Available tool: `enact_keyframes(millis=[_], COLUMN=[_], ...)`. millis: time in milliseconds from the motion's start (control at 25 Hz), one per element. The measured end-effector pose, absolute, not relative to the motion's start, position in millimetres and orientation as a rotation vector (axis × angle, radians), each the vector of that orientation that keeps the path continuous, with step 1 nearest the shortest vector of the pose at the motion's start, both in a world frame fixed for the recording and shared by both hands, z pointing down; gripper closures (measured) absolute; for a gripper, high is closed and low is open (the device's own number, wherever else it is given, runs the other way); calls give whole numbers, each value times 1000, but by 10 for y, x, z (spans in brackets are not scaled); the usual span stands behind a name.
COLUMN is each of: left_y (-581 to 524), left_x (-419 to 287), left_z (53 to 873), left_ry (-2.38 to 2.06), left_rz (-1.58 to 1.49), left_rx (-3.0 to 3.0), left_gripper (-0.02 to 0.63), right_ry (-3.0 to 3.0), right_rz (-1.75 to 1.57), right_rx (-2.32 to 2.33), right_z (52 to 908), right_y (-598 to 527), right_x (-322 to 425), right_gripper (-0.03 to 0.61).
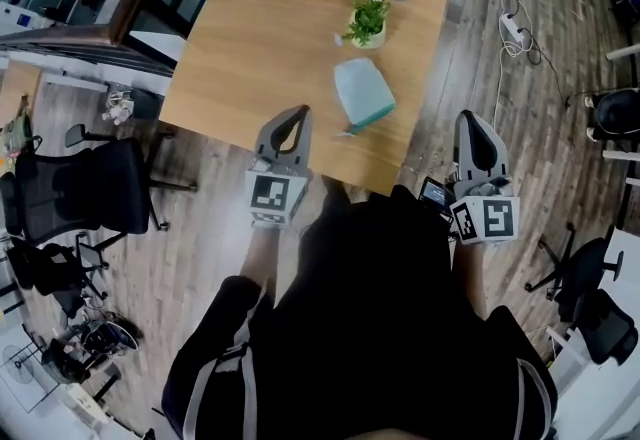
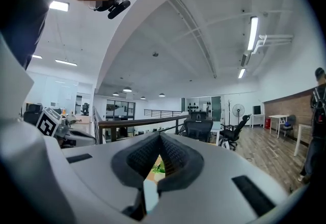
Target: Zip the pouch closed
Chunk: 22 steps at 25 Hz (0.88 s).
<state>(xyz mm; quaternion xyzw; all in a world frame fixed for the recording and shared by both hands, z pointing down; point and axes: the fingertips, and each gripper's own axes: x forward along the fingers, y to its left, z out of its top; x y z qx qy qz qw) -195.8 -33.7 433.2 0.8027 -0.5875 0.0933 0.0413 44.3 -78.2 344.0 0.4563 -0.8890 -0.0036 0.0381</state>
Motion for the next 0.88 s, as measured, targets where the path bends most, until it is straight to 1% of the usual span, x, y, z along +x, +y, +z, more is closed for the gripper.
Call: enact_keyframes(millis=[520,720,880], left_y=[-546,-596,-608], left_x=[-1789,-1667,-1488], left_z=[4480,4897,5536], left_ry=[-1787,-1668,-1464], left_rz=[415,615,882], left_rx=[2434,2450,2463], left_gripper=[615,615,615], right_ry=[-2792,-2794,-2781], right_rz=[34,38,48], right_rx=[1413,1418,1461], right_z=[3411,3402,3394], right_y=[-1155,-1172,-1202], right_x=[613,686,836], right_gripper=[566,566,566])
